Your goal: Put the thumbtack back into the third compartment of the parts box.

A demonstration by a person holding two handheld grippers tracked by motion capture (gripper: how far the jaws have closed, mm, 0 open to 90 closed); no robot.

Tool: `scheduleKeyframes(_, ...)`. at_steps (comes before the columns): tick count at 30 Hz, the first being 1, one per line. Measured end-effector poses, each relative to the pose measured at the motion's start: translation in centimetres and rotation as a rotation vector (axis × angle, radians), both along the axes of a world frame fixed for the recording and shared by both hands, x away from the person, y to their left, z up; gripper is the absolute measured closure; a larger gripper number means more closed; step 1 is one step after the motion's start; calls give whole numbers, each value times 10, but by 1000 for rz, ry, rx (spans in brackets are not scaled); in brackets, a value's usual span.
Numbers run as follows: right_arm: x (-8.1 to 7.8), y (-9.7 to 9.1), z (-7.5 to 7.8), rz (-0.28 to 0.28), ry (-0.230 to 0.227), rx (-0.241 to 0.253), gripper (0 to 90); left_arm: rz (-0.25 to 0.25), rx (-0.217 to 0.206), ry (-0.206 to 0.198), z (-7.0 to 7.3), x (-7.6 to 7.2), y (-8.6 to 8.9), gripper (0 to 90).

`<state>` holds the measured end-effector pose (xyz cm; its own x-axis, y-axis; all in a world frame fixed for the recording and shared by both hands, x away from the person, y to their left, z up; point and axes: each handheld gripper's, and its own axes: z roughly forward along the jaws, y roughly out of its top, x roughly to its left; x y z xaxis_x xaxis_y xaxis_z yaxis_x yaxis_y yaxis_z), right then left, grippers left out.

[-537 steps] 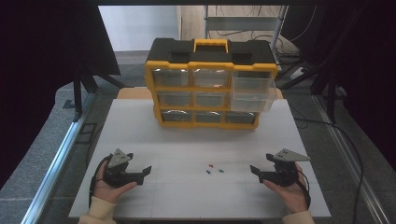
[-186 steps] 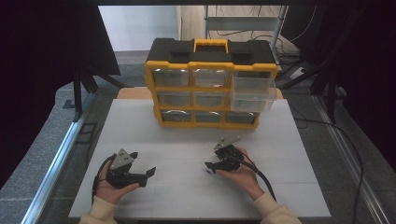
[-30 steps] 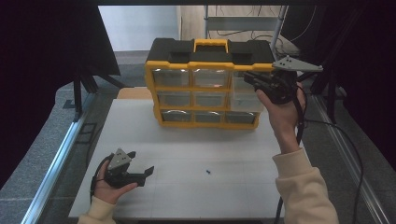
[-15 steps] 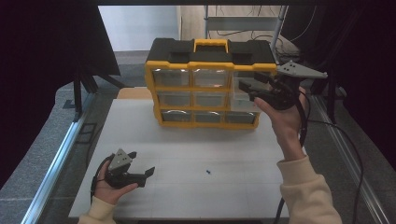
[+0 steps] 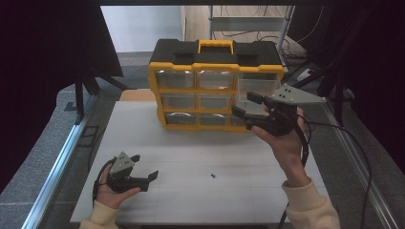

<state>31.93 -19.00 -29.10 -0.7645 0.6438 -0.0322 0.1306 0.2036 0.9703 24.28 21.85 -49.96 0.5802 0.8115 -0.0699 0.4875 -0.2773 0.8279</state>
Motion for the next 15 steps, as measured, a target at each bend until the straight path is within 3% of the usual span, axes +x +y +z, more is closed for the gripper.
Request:
scheduleKeyframes(3,-7,4,-8,31,12,5,330,0,4,2,0,0,0,86)
scheduleKeyframes(7,-15,10,-18,45,23,-35,330,0,5,3,-1,0,-1,86)
scheduleKeyframes(15,-16,15,-41,68,73,-48,329,1,5,3,-1,0,-1,87)
